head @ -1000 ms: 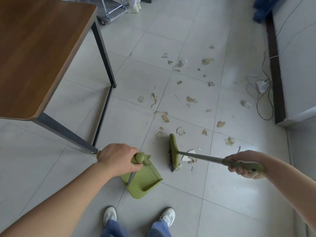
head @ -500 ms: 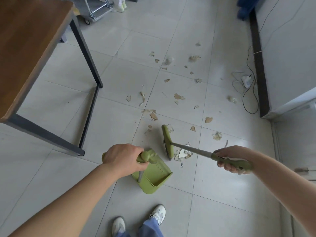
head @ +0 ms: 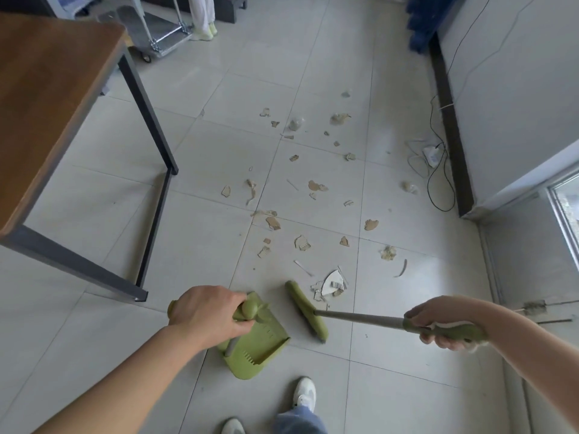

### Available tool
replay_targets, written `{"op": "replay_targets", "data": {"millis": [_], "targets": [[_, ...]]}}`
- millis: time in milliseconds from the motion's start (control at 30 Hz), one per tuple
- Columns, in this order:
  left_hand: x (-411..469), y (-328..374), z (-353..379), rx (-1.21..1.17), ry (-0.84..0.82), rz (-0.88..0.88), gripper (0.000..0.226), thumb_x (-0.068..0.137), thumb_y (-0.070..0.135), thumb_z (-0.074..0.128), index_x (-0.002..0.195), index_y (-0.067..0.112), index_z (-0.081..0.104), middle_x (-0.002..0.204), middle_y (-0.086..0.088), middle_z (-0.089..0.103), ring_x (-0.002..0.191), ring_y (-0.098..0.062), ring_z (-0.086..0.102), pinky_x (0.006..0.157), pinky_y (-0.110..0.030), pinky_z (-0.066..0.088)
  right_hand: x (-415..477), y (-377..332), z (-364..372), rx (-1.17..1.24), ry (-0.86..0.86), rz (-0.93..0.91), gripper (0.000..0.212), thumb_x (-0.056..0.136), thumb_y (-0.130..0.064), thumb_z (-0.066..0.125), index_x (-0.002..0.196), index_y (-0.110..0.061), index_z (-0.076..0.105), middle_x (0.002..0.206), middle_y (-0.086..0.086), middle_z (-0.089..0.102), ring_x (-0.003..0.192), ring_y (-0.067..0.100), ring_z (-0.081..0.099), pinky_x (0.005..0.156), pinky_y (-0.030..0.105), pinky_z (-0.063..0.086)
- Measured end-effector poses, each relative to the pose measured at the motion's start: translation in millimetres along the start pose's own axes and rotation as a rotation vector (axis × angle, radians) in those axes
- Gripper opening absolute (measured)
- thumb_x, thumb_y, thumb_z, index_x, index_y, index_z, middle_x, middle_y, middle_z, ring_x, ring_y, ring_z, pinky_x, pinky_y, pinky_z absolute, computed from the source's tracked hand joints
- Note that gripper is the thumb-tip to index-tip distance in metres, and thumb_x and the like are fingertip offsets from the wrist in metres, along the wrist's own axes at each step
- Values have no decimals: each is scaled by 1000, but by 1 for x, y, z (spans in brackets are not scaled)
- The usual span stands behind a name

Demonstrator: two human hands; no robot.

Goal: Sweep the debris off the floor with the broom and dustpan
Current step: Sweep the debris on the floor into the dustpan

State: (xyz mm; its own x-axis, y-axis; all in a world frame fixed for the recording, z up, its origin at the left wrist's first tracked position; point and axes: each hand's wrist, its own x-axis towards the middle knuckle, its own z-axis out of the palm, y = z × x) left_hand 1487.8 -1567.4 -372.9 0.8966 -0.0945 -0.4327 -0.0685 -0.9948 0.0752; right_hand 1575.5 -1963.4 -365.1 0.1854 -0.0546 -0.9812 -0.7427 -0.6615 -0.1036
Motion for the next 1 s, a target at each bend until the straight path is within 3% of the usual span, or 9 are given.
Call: {"op": "replay_targets", "data": {"millis": [100, 367, 500, 700, 800, 900, 1000], "targets": [[6, 3, 1, -18, 19, -26, 35, 83, 63, 49, 77, 29, 46, 61, 5, 42, 69, -19, 48, 44, -26, 25, 1, 1, -28, -46, 7, -3, 26, 96, -10, 50, 121, -16, 53, 64, 11, 53, 35, 14, 43, 31, 17, 35], [48, 22, -5, -115, 38, -154, 39, 78, 68, 51, 68, 31, 43, 61, 8, 45, 68, -18, 49, 55, -27, 39, 31, -40, -119, -113, 69, -63, 29, 95, -11, 54, 123, -14, 55, 64, 12, 54, 34, 14, 44, 32, 16, 34], [67, 31, -12, -122, 52, -197, 40, 76, 70, 49, 80, 30, 52, 67, 8, 51, 69, -17, 51, 59, -27, 47, 44, -60, -141, -66, 77, -94, 27, 94, -10, 54, 121, -13, 55, 65, 12, 52, 33, 14, 43, 32, 16, 36], [68, 36, -26, -151, 46, -265, 39, 77, 67, 52, 64, 32, 41, 64, 6, 50, 68, -18, 50, 46, -26, 30, 42, -75, -130, -47, 23, -175, 21, 95, -11, 53, 114, -17, 60, 70, 11, 49, 38, 12, 39, 33, 17, 32], [63, 27, -29, -176, 56, -303, 40, 76, 67, 52, 74, 28, 49, 68, 5, 56, 68, -17, 55, 46, -26, 32, 39, -94, -119, 3, -41, -207, 22, 97, -13, 49, 114, -21, 60, 68, 10, 52, 37, 13, 42, 35, 17, 31], [57, 14, -31, -172, 82, -326, 41, 73, 71, 50, 69, 30, 46, 69, 4, 57, 67, -18, 54, 50, -27, 37, 34, -126, -93, -66, -79, -228, 25, 95, -19, 48, 114, -29, 62, 67, 5, 54, 41, 13, 43, 46, 20, 24], [51, 2, -33, -136, 104, -362, 43, 72, 73, 49, 69, 31, 45, 67, 3, 53, 67, -18, 50, 51, -28, 38, 29, -164, -55, -100, -115, -280, 29, 98, -13, 45, 123, -21, 55, 69, 8, 49, 33, 10, 42, 33, 13, 28]]}}
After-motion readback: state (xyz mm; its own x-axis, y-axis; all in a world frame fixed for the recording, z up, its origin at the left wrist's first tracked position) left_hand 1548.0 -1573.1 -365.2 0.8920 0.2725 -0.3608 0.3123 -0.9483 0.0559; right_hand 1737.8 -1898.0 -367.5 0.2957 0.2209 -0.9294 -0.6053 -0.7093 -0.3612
